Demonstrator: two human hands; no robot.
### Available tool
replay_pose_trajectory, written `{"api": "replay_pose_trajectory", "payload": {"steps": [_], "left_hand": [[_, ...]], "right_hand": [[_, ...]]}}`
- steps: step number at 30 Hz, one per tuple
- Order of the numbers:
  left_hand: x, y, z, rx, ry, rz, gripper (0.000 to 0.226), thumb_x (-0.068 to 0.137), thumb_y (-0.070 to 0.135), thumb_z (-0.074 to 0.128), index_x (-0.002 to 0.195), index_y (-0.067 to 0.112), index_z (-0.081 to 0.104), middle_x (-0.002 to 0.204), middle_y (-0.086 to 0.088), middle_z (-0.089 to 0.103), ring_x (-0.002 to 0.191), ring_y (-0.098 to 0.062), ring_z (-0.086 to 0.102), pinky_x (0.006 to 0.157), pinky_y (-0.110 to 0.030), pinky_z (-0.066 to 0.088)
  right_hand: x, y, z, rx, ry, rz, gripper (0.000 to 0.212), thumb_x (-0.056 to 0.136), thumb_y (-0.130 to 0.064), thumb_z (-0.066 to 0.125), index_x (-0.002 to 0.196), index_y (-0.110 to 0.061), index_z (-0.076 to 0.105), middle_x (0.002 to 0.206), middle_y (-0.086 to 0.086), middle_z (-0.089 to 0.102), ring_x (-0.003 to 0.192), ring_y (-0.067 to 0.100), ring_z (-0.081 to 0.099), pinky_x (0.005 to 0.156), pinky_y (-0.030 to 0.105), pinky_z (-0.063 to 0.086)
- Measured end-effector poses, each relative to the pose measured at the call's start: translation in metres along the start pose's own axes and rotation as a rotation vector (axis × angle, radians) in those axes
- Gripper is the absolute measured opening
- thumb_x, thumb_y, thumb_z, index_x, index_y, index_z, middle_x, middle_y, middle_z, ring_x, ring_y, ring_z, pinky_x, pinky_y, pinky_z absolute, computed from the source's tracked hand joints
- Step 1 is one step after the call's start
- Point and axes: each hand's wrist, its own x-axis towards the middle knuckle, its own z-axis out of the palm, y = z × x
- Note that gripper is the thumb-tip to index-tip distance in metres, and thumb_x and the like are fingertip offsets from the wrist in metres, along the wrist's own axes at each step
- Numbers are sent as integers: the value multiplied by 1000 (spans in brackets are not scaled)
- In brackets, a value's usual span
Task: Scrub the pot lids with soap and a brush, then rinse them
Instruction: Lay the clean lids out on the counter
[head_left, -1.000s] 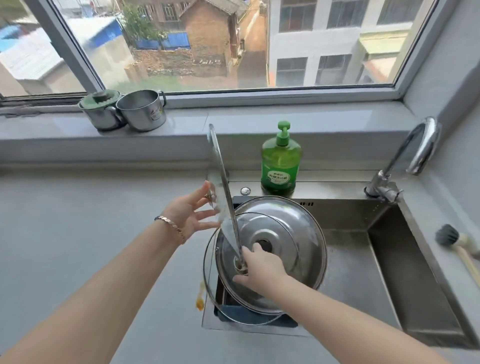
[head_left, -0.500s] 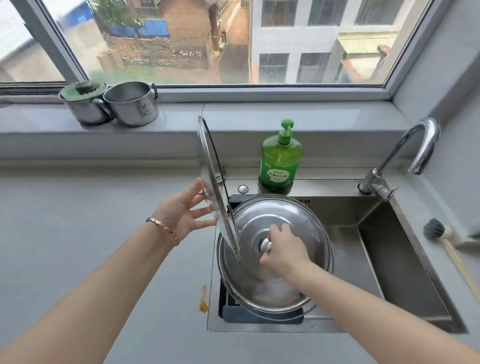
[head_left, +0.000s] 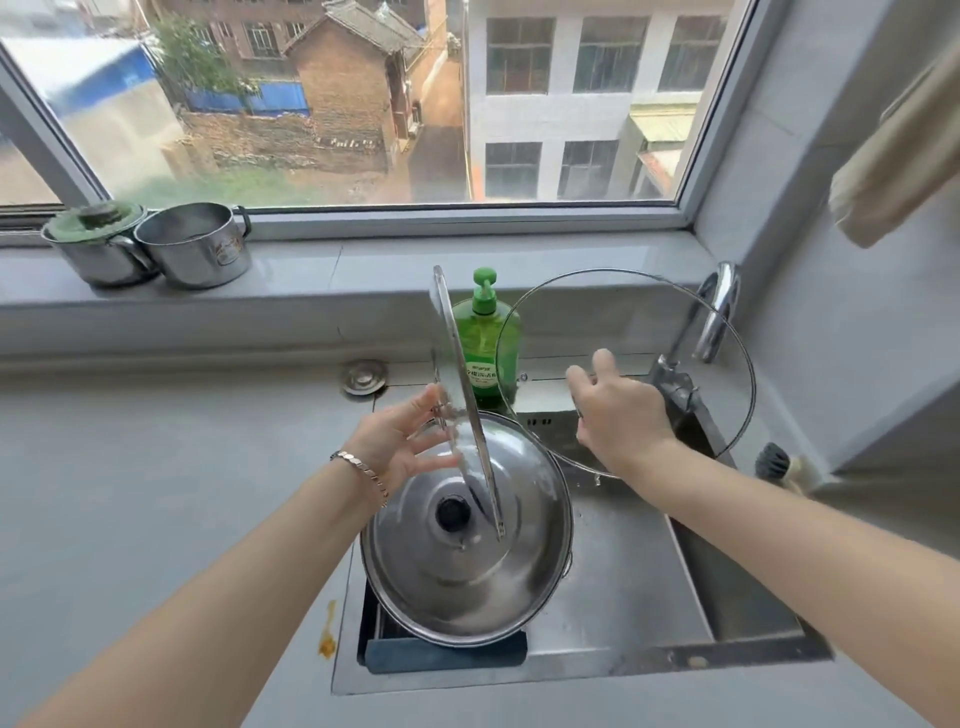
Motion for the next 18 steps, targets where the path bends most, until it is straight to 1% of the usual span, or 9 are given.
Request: {"api": "replay_pose_trajectory", "payload": {"steps": [1, 3, 6, 8, 10, 14, 15, 16, 18], "left_hand": [[0, -2, 4, -6, 6, 4, 17, 76, 25, 62, 81, 9, 63, 80, -4, 65, 77, -25, 61, 48, -37, 56], [0, -5, 11, -8, 19, 9, 16, 85, 24, 57, 82, 9, 63, 87, -6, 63, 81, -26, 60, 49, -38, 57], [-1, -8, 19, 9, 26, 3, 16, 81, 25, 59, 82, 9, 64, 90, -7, 61, 82, -27, 60, 49, -39, 57], [-1, -12, 22, 14, 47, -5, 16, 76, 26, 62, 82, 10, 64, 90, -6, 60, 81, -26, 61, 53, -44, 58], [-3, -17, 23, 7, 71, -15, 15, 81, 24, 61, 83, 10, 63, 91, -6, 59, 82, -26, 61, 53, -43, 58], [-9, -22, 21, -5, 93, -48, 23, 71, 28, 67, 84, 9, 64, 100, -8, 59, 91, -30, 59, 52, -42, 57], [-12, -21, 20, -3, 108, -52, 25, 67, 28, 68, 83, 9, 64, 101, -8, 58, 92, -31, 58, 50, -41, 57], [-15, -20, 17, 3, 126, -55, 28, 62, 29, 69, 82, 10, 64, 103, -8, 57, 93, -31, 57, 48, -39, 56], [-20, -14, 8, 39, 166, -50, 39, 58, 30, 70, 88, 7, 64, 111, -10, 54, 97, -33, 53, 46, -36, 55]], "right_hand": [[0, 6, 2, 3, 64, -28, 58, 18, -3, 86, 64, -7, 52, 70, 15, 52, 24, 19, 29, 38, 16, 22], [-1, 15, 5, 18, 108, -60, 58, 16, -1, 84, 62, -7, 51, 68, 15, 51, 24, 18, 22, 38, 15, 21], [-1, 25, 2, 16, 135, -76, 58, 15, -1, 85, 62, -8, 50, 68, 14, 50, 32, 16, 13, 38, 15, 21], [0, 28, 4, 8, 152, -88, 59, 13, -2, 85, 61, -8, 50, 67, 13, 50, 33, 16, 12, 38, 15, 21], [0, 29, 5, 20, 181, -118, 60, 12, -3, 85, 61, -8, 50, 66, 12, 49, 31, 16, 14, 39, 13, 19], [6, 27, 1, 41, 200, -149, 61, 12, -1, 84, 62, -7, 50, 66, 13, 49, 31, 17, 14, 46, 7, 7], [8, 24, -5, 13, 154, -131, 60, 19, -4, 86, 68, -6, 52, 72, 14, 50, 35, 18, 17, 42, 10, 9], [10, 20, -9, -13, 64, -123, 55, 35, -8, 86, 79, -6, 53, 84, 14, 51, 40, 21, 25, 40, 18, 17], [14, 14, -11, 30, -74, -91, 40, 70, -15, 71, 101, -9, 47, 107, 12, 44, 57, 27, 40, 53, 30, 31]]}}
